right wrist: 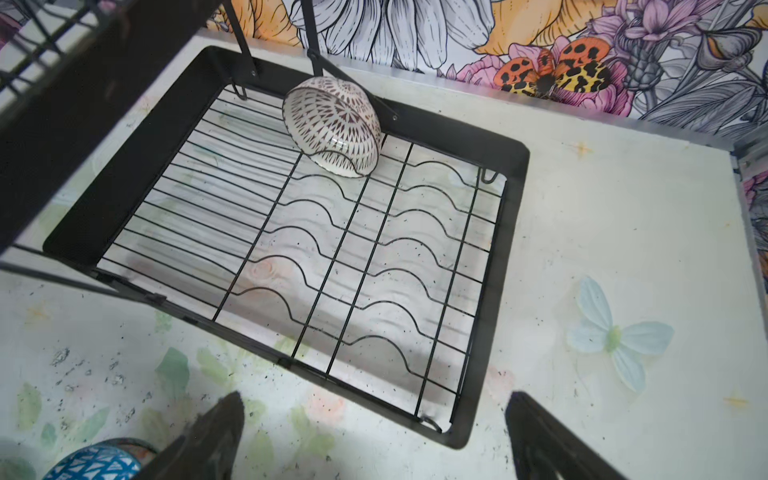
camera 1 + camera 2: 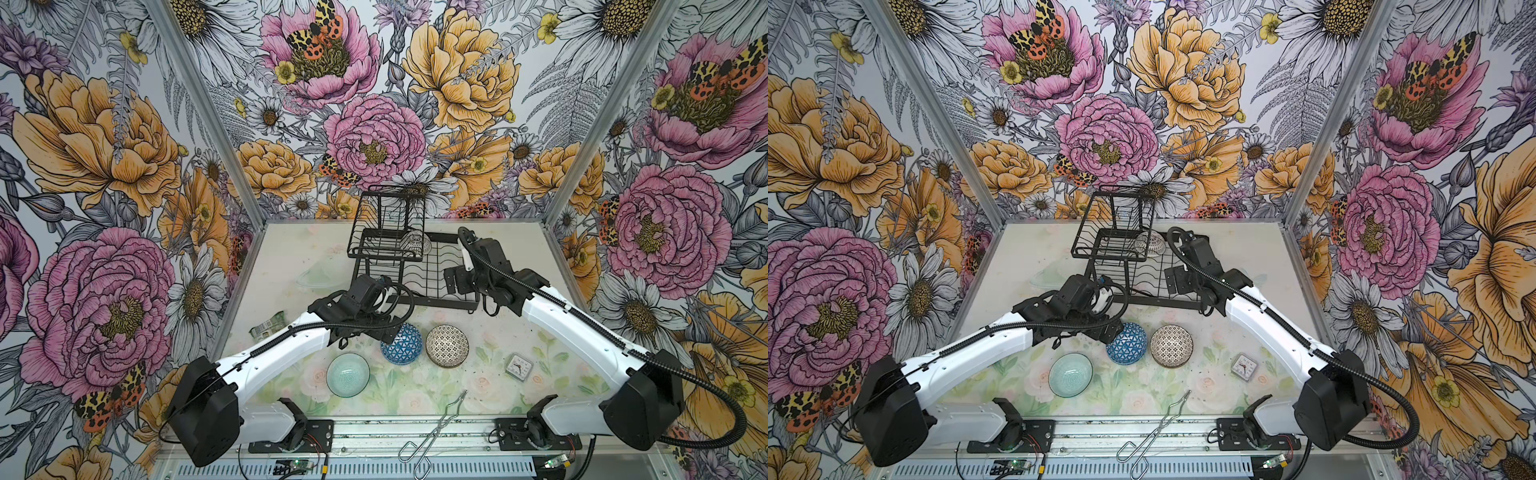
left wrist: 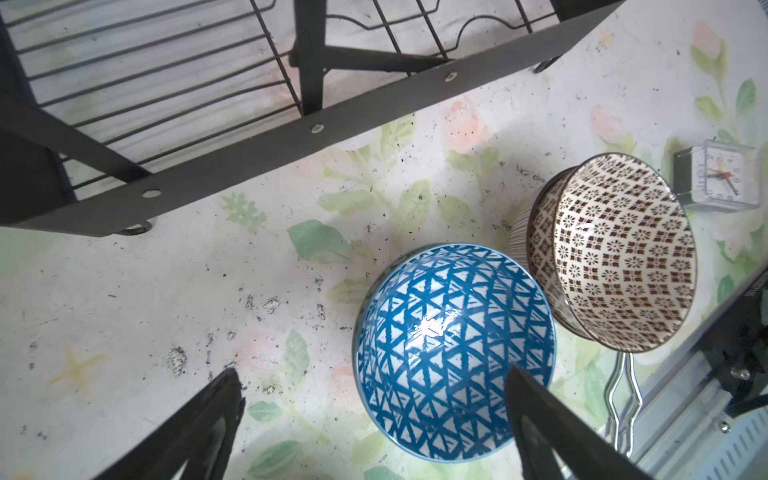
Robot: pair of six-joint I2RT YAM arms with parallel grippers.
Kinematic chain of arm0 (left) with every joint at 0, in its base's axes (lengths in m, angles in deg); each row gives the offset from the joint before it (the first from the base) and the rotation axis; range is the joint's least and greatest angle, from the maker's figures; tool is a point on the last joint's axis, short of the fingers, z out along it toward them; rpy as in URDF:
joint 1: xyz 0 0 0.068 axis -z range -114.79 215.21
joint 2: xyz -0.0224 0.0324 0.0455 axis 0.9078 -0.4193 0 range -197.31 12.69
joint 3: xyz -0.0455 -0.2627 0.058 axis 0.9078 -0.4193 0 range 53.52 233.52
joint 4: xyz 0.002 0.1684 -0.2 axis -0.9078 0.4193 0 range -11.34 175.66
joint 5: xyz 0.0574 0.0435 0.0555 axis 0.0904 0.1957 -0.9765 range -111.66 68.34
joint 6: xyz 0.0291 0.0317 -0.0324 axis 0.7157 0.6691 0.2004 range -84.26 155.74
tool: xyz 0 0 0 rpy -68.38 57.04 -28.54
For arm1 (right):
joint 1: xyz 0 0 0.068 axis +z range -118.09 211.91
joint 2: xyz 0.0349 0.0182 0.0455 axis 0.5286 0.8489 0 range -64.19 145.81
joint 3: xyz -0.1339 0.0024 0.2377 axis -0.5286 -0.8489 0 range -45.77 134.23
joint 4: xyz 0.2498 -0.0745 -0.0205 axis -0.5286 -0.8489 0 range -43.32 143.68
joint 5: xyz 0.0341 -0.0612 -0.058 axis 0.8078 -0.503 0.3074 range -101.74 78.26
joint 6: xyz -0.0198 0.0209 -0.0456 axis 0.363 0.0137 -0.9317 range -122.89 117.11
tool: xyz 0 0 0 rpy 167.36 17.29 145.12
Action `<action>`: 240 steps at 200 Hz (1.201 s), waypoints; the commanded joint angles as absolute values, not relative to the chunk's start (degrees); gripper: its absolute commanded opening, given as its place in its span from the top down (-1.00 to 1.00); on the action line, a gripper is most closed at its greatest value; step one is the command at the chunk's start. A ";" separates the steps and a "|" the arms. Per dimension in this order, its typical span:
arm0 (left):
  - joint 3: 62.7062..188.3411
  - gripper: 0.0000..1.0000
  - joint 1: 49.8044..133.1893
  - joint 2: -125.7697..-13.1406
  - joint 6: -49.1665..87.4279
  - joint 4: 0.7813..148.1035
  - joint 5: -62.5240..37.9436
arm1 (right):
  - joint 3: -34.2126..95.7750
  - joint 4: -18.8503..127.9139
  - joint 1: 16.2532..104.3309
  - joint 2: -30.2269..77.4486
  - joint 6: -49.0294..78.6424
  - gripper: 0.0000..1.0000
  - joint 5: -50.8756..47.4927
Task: Load the bowls into the dish rack
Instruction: 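Move left gripper past the blue bowl to above the pale green bowl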
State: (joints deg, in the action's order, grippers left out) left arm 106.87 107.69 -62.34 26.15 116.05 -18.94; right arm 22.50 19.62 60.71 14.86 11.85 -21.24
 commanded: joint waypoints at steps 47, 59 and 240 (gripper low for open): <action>107.67 -0.27 109.50 -69.46 26.64 113.20 -17.73 | 28.46 18.61 58.89 20.76 12.31 -0.99 -16.97; 107.60 -0.11 109.50 -69.84 26.47 112.67 -17.74 | 28.43 18.55 58.94 20.89 12.26 -0.99 -16.74; 106.74 0.66 109.34 -71.78 25.45 112.60 -22.68 | 27.43 18.44 58.54 19.48 11.99 -0.99 -16.26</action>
